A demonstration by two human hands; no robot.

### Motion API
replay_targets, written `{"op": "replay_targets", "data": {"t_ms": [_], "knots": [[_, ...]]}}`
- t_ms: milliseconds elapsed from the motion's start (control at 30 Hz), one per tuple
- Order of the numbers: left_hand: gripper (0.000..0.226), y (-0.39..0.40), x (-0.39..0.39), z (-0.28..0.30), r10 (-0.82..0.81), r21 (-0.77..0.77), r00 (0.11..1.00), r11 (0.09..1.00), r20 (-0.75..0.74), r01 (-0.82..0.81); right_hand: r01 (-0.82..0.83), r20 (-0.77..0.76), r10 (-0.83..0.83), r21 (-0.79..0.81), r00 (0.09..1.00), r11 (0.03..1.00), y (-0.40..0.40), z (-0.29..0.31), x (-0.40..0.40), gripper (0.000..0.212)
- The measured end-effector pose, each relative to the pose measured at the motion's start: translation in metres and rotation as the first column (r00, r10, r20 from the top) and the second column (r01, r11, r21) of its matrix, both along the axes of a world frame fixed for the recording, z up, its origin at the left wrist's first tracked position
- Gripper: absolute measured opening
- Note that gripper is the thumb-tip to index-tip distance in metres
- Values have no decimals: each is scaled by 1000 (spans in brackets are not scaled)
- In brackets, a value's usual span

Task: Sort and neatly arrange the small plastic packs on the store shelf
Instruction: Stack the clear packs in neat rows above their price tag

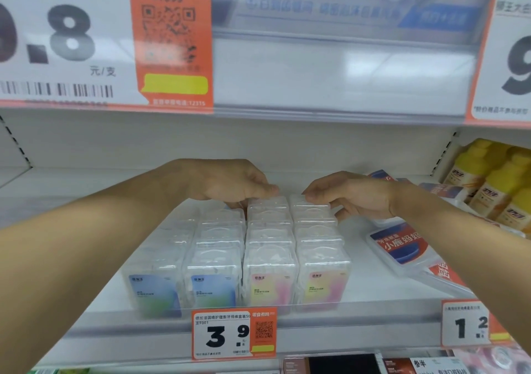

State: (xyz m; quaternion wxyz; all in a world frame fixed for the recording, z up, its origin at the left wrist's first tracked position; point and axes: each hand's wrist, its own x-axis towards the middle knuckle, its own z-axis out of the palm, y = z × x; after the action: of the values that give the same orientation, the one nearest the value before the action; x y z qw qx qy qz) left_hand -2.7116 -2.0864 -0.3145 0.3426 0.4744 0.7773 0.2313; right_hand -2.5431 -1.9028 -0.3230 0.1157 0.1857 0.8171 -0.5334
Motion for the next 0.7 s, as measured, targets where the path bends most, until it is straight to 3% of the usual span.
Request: {"op": "replay_targets", "data": {"t_ms": [100,200,300,333,433,533,700], "knots": [[38,-8,-10,0,117,93,993,989,28,-119,136,-132,-120,120,984,983,1,6,-9,32],[30,-18,-34,-8,233,144,935,969,-266,-201,288,-259,-231,208,938,935,0,13,-39,25],[43,-24,-37,-18,170,11,886,983,-431,-183,194,-200,-118,424,973,885,-15,18,-80,23],[47,-23,-36,-20,119,-39,905,988,-408,-147,141,-151,-76,488,986,861,-21,19,-93,23],[24,-16,-39,-20,36,-102,960,993,-279,-67,-12,17,2,629,1000,778,-37,21,-127,32],[44,-23,-64,-26,81,-139,983,985,-165,-105,-53,88,-7,659,996,750,-46,22,-151,35],[29,-58,-102,-33,147,-176,969,967,-197,-182,-96,159,-24,699,987,708,-55,7,-179,48]]}}
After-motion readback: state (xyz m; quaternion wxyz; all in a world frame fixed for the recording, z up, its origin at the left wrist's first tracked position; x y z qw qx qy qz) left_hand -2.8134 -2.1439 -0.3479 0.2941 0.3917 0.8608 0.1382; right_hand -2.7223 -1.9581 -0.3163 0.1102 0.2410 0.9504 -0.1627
